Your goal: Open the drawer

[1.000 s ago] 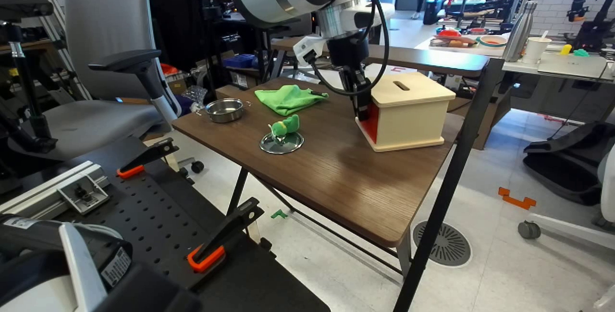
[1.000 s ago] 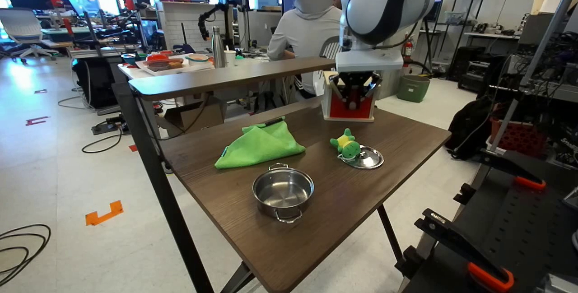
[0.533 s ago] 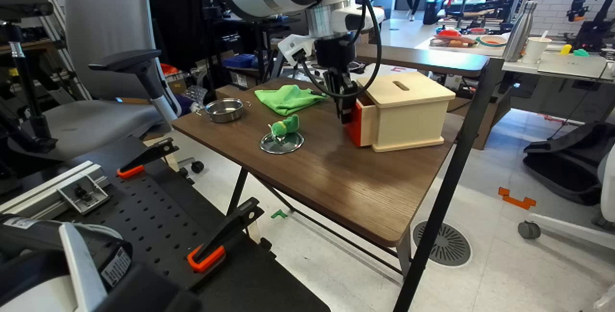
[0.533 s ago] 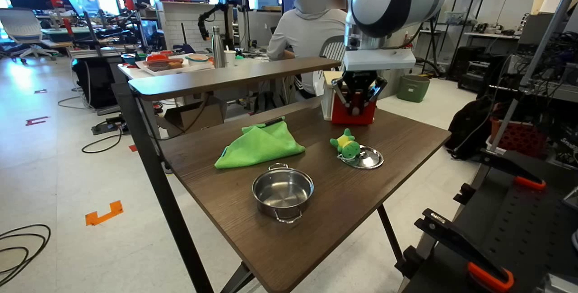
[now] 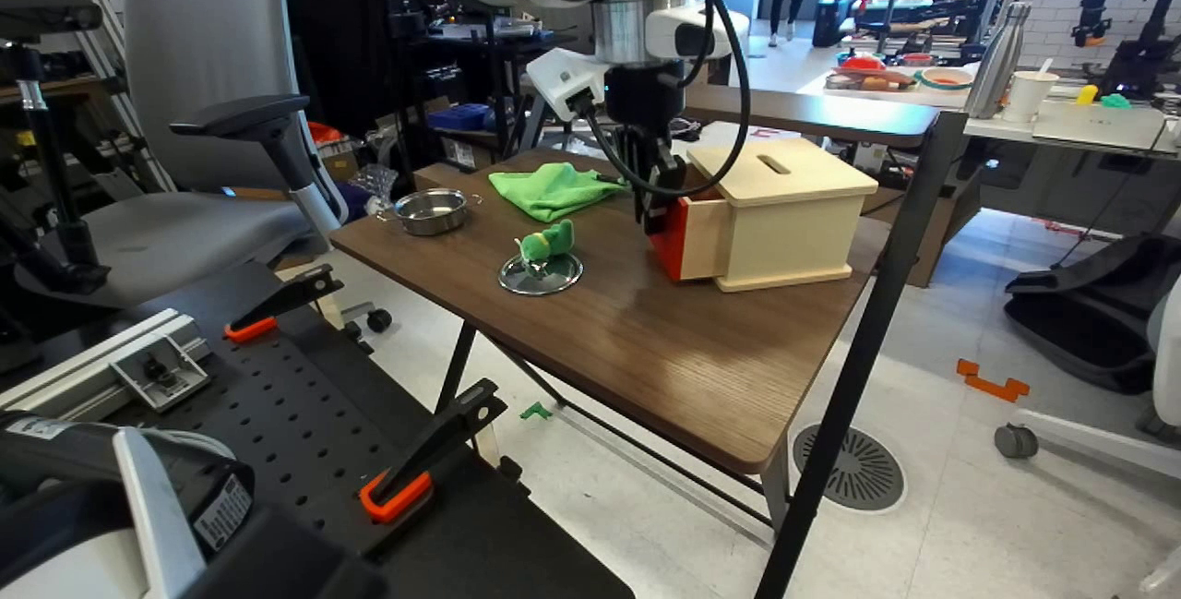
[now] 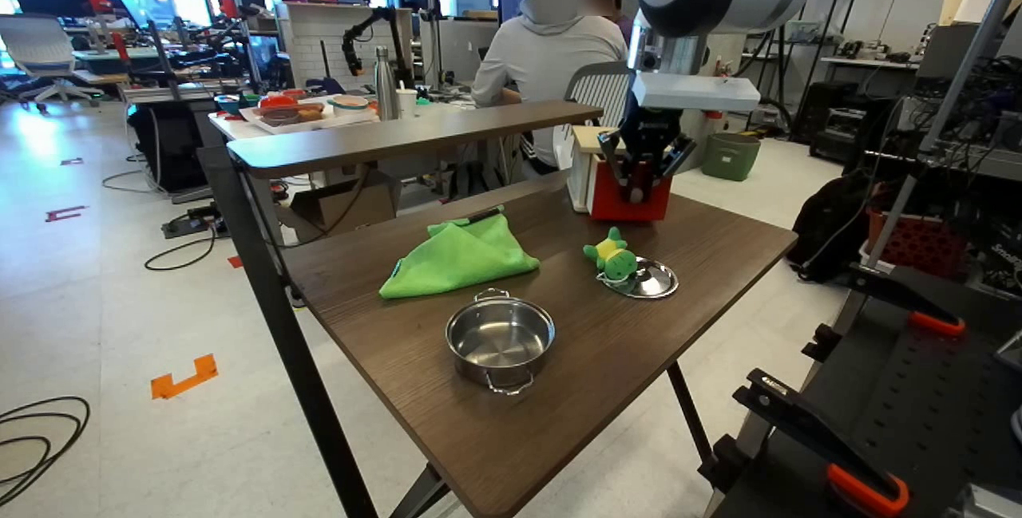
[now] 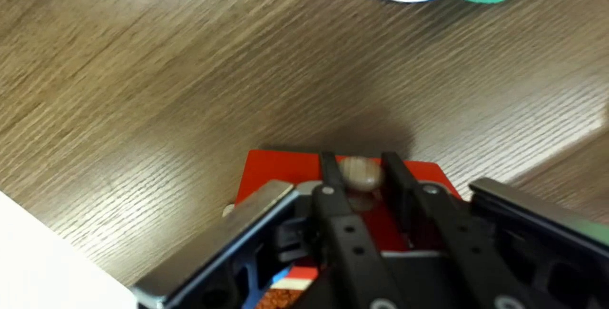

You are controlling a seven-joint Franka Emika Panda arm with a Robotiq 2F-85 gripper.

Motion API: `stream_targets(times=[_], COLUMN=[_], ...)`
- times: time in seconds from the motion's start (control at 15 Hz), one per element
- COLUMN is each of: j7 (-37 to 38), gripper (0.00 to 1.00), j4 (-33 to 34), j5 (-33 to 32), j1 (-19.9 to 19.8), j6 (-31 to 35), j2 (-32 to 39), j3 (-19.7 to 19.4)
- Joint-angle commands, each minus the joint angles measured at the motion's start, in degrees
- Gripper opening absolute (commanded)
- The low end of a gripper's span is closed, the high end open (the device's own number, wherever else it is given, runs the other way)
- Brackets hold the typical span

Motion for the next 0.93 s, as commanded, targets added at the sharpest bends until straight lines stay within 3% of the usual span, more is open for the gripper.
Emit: stream_targets(times=[0.0, 0.4, 0.87], j7=[-6.5, -5.2, 0.7], gripper=[0.07, 0.07, 0.07], j4=[-1.9, -1.0, 0.3], j5=[4.0, 2.7, -0.2], j1=[-1.8, -0.2, 4.5], j6=[-2.3, -3.2, -1.3], j2=[-1.6, 0.2, 3.1], j3=[4.4, 3.7, 0.0])
